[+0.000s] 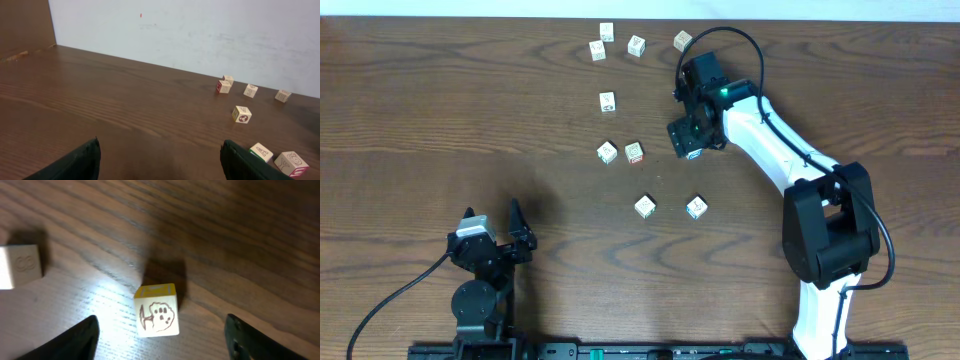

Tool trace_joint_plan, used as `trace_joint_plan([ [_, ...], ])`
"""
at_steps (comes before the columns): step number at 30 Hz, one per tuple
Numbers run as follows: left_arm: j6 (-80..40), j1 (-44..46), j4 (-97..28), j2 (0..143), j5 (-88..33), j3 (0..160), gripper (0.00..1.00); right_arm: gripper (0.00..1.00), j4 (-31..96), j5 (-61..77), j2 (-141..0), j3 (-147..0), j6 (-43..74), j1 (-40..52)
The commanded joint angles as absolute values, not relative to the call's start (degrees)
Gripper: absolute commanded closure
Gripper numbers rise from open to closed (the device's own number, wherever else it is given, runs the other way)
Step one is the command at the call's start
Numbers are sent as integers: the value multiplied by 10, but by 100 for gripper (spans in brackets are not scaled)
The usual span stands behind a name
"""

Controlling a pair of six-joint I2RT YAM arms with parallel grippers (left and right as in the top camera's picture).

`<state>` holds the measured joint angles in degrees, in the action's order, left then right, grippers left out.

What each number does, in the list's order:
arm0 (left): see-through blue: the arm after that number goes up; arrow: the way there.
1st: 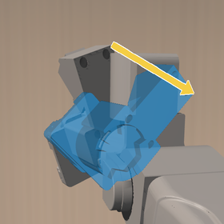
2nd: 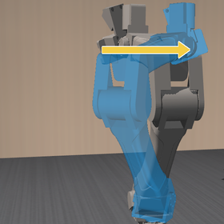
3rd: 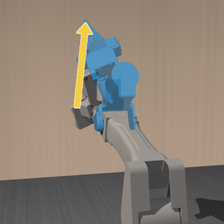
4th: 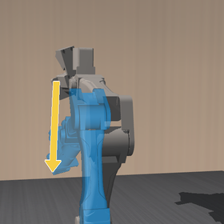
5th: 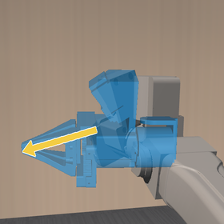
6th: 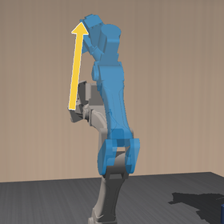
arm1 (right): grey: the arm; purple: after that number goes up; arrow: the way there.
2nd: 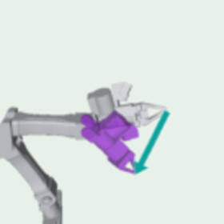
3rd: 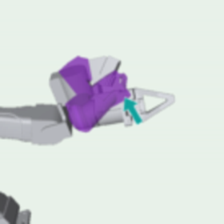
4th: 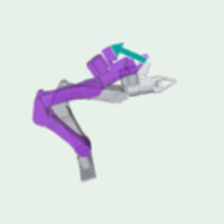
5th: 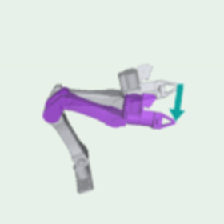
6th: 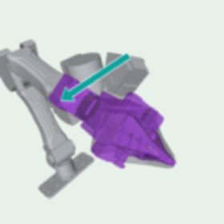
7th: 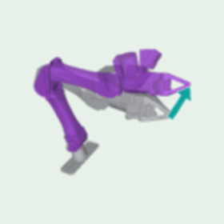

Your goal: Lift 5 blocks

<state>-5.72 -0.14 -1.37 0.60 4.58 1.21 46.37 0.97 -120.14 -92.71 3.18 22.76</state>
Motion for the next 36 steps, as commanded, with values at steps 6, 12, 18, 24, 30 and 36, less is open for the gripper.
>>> trace_joint_plan([
  [6, -49, 0, -38, 3, 51, 2, 23, 27, 419, 3, -1218, -867, 11, 222],
  [12, -49, 0, -38, 3, 51, 2, 23, 44, 404, 3, -1218, -851, 11, 223],
  [18, -49, 0, -38, 3, 51, 2, 23, 59, 383, 3, -1218, -851, 11, 222],
  [24, -49, 0, -38, 3, 51, 2, 23, 56, 368, 3, -1218, -851, 3, 223],
  [30, -49, 0, -38, 3, 51, 2, 23, 60, 365, 3, -1218, -851, 3, 223],
  [36, -49, 0, -38, 3, 51, 2, 23, 80, 361, 3, -1218, -851, 3, 223],
])
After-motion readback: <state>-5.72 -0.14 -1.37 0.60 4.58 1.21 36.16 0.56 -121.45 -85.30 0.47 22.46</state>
